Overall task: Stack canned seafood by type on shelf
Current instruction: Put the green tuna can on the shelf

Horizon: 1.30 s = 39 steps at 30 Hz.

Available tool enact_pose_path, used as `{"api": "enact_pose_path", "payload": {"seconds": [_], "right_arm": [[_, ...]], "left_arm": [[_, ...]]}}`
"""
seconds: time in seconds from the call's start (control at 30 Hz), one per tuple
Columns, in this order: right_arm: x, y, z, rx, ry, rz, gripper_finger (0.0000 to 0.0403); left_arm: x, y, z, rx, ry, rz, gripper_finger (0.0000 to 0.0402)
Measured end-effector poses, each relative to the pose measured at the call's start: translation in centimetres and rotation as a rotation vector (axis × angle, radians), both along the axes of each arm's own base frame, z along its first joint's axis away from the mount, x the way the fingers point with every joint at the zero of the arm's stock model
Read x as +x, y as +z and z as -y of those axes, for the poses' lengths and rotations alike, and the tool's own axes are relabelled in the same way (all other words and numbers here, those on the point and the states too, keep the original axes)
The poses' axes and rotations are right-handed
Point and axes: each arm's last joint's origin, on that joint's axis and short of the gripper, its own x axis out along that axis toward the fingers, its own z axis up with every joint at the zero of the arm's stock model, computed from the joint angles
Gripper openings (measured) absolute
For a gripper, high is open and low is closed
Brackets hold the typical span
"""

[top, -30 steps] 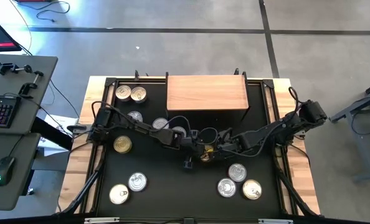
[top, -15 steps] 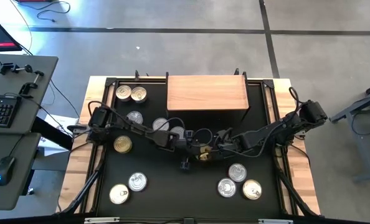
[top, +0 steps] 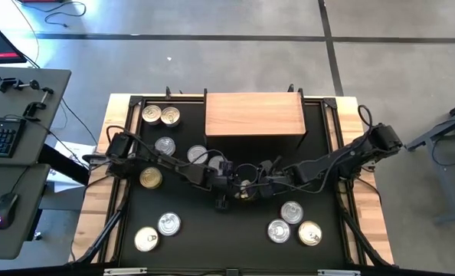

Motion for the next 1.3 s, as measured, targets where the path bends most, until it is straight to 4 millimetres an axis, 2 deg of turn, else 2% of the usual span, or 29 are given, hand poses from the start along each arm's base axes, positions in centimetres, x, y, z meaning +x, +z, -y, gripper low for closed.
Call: {"api": "enact_pose_path", "payload": {"seconds": [0.3,0.5,0.7,0.83,1.0,1.1,1.2,1.3], "right_arm": [[0.1,0.1,0.7,-0.044,0.033,-0.008,0.0000],[-0.8,2.3,1.2,-0.137,0.149,-0.023,0.0000],[-1.7,4.4,2.7,-0.184,0.443,-0.069,0.0011],[-1.5,5.0,4.2,-0.247,0.710,-0.130,0.0075],[-0.3,3.8,6.5,-0.375,0.938,-0.271,0.0205],[0.9,3.2,7.1,-0.432,1.032,-0.291,0.0274],[1.7,3.2,6.7,-0.453,1.182,-0.287,0.0311],[2.0,3.3,5.9,-0.485,1.308,-0.288,0.0320]], "left_arm": [[-0.2,-0.1,-0.3,0.018,0.012,-0.031,0.0000],[-0.8,-0.2,-1.2,0.039,0.037,-0.104,0.0000],[-2.0,1.6,-2.2,0.031,0.113,-0.061,0.0000],[-4.5,3.0,-2.8,0.013,0.227,-0.002,0.0000],[-8.3,5.2,-2.4,-0.131,0.386,0.141,0.0000],[-10.1,6.7,-1.6,-0.194,0.438,0.234,0.0000],[-11.3,8.2,-0.7,-0.230,0.466,0.321,0.0000],[-12.0,9.4,0.1,-0.241,0.474,0.391,0.0000]]}}
